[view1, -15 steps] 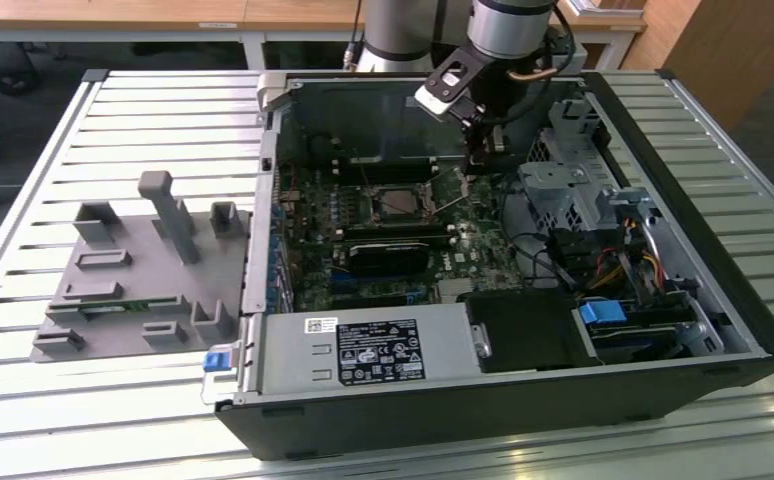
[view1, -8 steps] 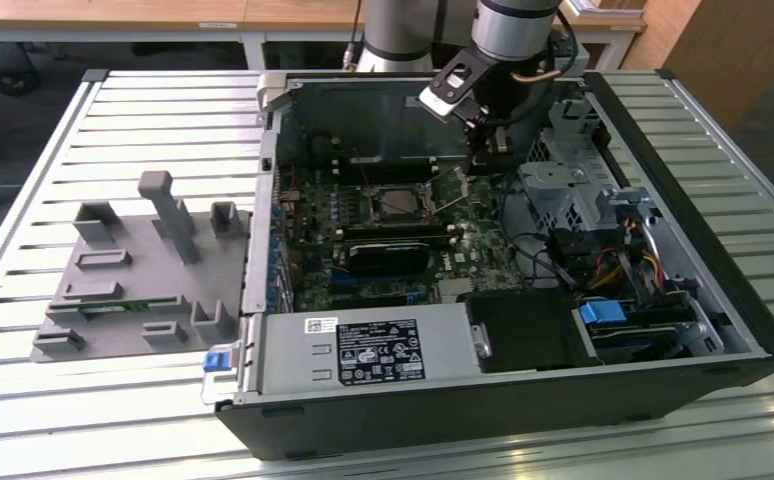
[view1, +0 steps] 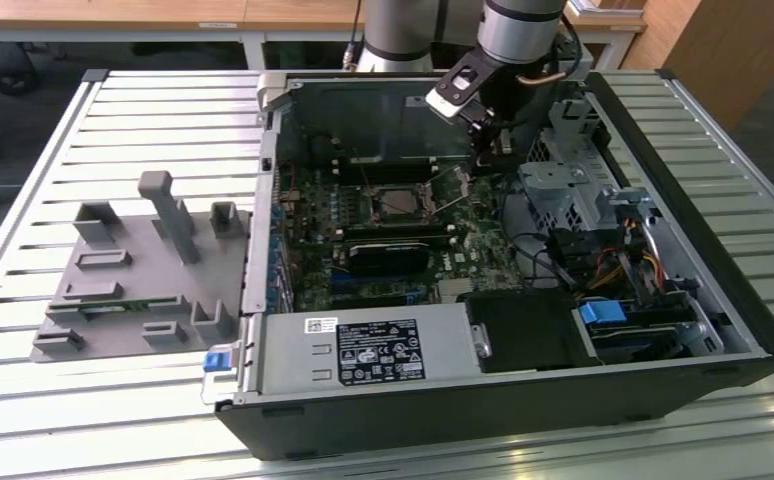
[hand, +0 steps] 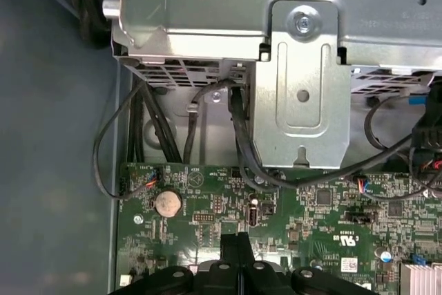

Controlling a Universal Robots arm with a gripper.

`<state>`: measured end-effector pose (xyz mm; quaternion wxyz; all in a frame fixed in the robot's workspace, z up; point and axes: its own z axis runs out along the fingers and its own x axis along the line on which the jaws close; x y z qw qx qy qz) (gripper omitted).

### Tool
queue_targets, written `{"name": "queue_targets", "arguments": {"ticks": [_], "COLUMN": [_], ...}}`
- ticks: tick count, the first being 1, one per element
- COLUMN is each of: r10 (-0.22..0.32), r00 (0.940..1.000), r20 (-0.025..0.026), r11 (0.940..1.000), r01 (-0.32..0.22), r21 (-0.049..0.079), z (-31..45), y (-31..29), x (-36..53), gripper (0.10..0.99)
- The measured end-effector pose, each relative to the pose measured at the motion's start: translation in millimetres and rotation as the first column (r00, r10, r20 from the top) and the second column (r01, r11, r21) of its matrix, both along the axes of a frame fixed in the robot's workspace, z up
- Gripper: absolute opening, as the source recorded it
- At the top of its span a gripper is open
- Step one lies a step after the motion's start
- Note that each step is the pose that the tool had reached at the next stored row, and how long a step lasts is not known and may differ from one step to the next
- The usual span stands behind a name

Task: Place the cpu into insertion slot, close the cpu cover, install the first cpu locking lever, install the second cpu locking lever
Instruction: 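Close the cpu cover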

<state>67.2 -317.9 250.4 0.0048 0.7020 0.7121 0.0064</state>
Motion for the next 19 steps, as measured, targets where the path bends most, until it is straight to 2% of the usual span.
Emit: {"name": "queue_targets", "arguments": {"ticks": [11, 19], "r10": [0.0, 0.0], "r00": [1.0, 0.9999], "r20": [-0.0093, -0.0146], "r11": [1.0, 1.0], "r01": [0.0, 0.0], "r21": [0.0, 0.0], "z": [-6.6, -14.6], "y": [1.2, 1.6], "x": [8.3, 8.9], "gripper": [0.106, 0.106]}}
